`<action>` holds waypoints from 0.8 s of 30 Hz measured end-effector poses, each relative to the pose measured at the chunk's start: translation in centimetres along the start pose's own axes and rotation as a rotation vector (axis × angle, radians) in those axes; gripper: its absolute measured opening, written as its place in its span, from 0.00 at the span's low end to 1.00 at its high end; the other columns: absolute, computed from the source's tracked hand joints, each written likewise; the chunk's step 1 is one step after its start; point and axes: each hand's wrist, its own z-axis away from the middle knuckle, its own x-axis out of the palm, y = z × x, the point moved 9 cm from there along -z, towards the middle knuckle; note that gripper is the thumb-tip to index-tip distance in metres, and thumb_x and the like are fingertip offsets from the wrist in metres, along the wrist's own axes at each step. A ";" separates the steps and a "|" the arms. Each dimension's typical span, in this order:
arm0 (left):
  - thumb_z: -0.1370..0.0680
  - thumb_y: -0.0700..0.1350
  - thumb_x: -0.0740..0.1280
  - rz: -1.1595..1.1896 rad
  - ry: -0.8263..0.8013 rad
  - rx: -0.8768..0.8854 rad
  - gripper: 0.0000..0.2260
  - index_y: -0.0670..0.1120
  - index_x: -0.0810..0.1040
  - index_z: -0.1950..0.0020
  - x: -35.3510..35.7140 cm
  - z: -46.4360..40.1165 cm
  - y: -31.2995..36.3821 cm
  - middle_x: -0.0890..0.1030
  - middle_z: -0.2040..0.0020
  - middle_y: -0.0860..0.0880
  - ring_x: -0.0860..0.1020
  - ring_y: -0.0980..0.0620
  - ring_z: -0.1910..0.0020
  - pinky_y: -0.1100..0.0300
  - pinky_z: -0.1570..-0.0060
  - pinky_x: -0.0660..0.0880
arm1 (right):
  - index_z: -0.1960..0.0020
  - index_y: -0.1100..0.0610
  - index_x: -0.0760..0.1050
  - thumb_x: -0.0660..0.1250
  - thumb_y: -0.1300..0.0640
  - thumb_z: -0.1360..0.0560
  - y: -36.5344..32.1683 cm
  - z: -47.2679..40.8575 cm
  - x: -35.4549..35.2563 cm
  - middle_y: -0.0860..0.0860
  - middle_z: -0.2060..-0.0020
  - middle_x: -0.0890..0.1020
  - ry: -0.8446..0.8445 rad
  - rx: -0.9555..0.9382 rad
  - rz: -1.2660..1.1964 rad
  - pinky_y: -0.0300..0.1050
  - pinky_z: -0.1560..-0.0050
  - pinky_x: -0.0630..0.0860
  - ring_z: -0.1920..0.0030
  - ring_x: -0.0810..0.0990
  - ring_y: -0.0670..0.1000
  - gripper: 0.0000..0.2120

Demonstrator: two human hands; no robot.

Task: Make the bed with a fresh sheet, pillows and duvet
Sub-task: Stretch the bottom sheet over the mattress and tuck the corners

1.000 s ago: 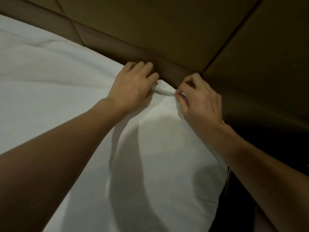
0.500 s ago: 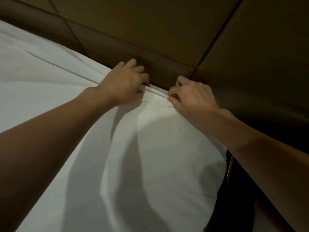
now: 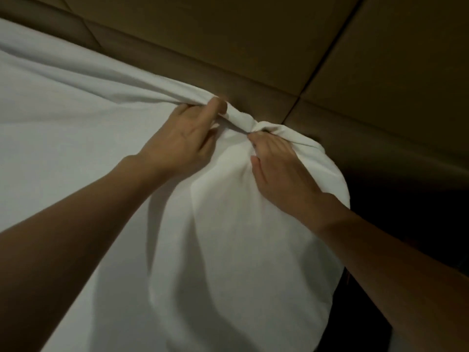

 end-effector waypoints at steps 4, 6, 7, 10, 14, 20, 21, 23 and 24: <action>0.19 0.54 0.49 -0.262 -0.229 -0.102 0.18 0.49 0.68 0.34 3.1 -0.7 -2.8 0.73 0.35 0.47 0.69 0.46 0.35 0.47 0.36 0.60 | 0.32 0.60 0.72 0.50 0.50 0.20 0.8 -1.8 0.9 0.57 0.36 0.77 -0.066 0.120 -0.029 0.51 0.33 0.66 0.36 0.74 0.57 0.24; 0.18 0.54 0.48 -0.360 -0.319 -0.155 0.20 0.50 0.68 0.30 3.8 -1.5 -3.2 0.69 0.30 0.49 0.65 0.49 0.30 0.46 0.33 0.57 | 0.30 0.55 0.70 0.55 0.50 0.19 2.0 -3.0 1.6 0.52 0.32 0.73 -0.172 0.229 -0.206 0.47 0.31 0.62 0.32 0.70 0.52 0.20; 0.18 0.54 0.48 -0.402 -0.357 -0.181 0.21 0.49 0.68 0.30 3.9 -2.0 -3.2 0.68 0.30 0.49 0.63 0.50 0.29 0.46 0.33 0.57 | 0.30 0.54 0.71 0.57 0.51 0.19 2.5 -3.3 1.9 0.51 0.33 0.74 -0.218 0.256 -0.315 0.45 0.31 0.62 0.33 0.70 0.51 0.19; 0.19 0.54 0.49 -0.414 -0.439 -0.309 0.21 0.48 0.70 0.31 4.1 -3.5 -3.3 0.68 0.30 0.49 0.63 0.50 0.30 0.44 0.33 0.57 | 0.33 0.55 0.74 0.56 0.55 0.22 3.1 -1.6 -0.3 0.52 0.37 0.78 -0.112 0.164 -0.224 0.48 0.33 0.67 0.37 0.75 0.53 0.19; 0.19 0.51 0.47 -0.386 -0.452 -0.472 0.22 0.47 0.67 0.28 5.4 -3.4 -3.2 0.65 0.27 0.48 0.60 0.49 0.27 0.39 0.29 0.52 | 0.31 0.54 0.71 0.48 0.50 0.22 3.9 3.3 -1.3 0.51 0.35 0.77 -0.063 0.201 0.186 0.55 0.32 0.64 0.36 0.75 0.52 0.24; 0.20 0.42 0.56 -0.356 0.042 -0.248 0.14 0.42 0.80 0.44 3.8 -1.5 0.6 0.80 0.45 0.42 0.75 0.43 0.46 0.48 0.34 0.64 | 0.30 0.49 0.70 0.51 0.44 0.18 6.3 0.6 0.4 0.50 0.32 0.72 -0.341 0.506 -0.129 0.53 0.31 0.59 0.32 0.68 0.54 0.21; 0.21 0.42 0.58 -0.349 0.094 -0.127 0.13 0.42 0.81 0.45 3.7 -1.3 2.2 0.82 0.48 0.42 0.77 0.43 0.49 0.50 0.37 0.67 | 0.30 0.49 0.69 0.52 0.46 0.18 6.5 0.8 0.0 0.50 0.32 0.72 -0.384 0.484 -0.209 0.51 0.30 0.60 0.32 0.68 0.53 0.20; 0.21 0.44 0.58 -0.330 0.055 0.048 0.15 0.43 0.80 0.41 4.7 -1.1 4.4 0.81 0.43 0.44 0.78 0.44 0.46 0.51 0.35 0.67 | 0.28 0.51 0.67 0.55 0.49 0.18 6.6 2.1 -1.5 0.49 0.31 0.71 -0.366 0.378 -0.270 0.44 0.32 0.61 0.32 0.68 0.50 0.19; 0.22 0.46 0.55 -0.319 -0.021 0.042 0.18 0.44 0.78 0.37 5.3 -1.3 4.5 0.80 0.39 0.45 0.77 0.45 0.41 0.52 0.33 0.64 | 0.28 0.52 0.67 0.55 0.51 0.18 7.0 3.0 -2.4 0.49 0.31 0.72 -0.299 0.339 -0.224 0.42 0.33 0.62 0.33 0.68 0.49 0.19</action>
